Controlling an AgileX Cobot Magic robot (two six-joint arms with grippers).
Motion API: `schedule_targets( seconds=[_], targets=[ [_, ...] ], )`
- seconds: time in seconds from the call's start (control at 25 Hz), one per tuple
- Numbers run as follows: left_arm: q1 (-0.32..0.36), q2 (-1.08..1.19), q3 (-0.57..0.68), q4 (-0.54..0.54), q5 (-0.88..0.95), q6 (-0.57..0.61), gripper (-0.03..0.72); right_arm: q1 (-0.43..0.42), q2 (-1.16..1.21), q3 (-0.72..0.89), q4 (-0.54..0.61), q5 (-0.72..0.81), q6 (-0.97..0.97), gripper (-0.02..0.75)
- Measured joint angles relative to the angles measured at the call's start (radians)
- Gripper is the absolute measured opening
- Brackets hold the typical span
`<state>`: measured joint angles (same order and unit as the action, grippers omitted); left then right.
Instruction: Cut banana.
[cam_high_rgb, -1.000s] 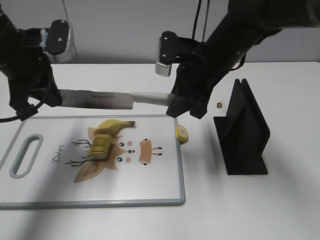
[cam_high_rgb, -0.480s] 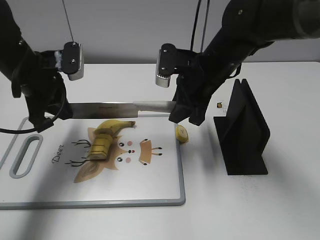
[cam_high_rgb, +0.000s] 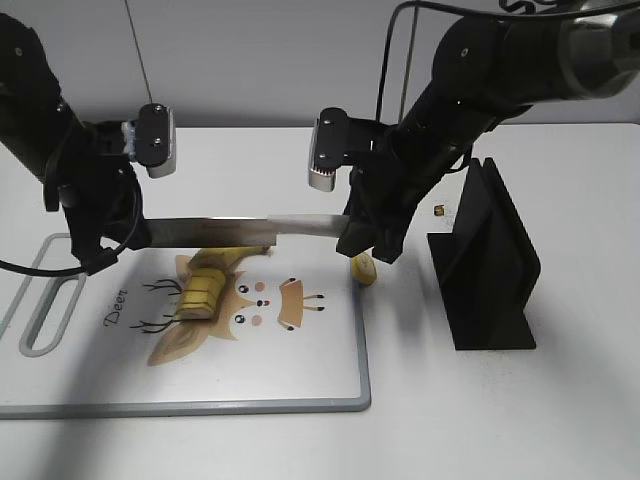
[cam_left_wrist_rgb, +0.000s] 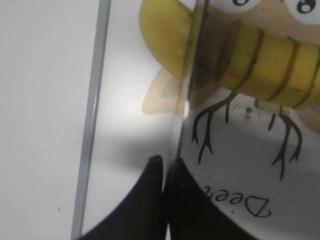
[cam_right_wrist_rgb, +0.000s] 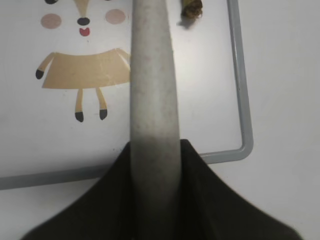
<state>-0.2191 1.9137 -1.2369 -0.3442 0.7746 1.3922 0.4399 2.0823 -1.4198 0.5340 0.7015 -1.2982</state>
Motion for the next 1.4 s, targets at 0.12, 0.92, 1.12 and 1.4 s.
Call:
schedule_targets(
  seconds=[0.12, 0.92, 1.12, 1.4],
  targets=[
    [0.0, 0.002, 0.0, 0.001, -0.018, 0.0, -0.007, 0.0, 0.001, 0.0, 0.0, -0.016, 0.0, 0.169],
    [0.001, 0.059, -0.01, 0.0, -0.035, 0.004, -0.005, 0.0, 0.051, -0.004, 0.015, -0.034, 0.0, 0.171],
    [0.001, 0.115, -0.011, -0.028, -0.055, 0.008, -0.003, -0.001, 0.098, -0.005, 0.016, -0.049, 0.0, 0.171],
    [0.004, 0.132, -0.021, -0.038, -0.033, 0.014, -0.002, -0.004, 0.129, -0.019, 0.033, -0.026, -0.002, 0.174]
  ],
)
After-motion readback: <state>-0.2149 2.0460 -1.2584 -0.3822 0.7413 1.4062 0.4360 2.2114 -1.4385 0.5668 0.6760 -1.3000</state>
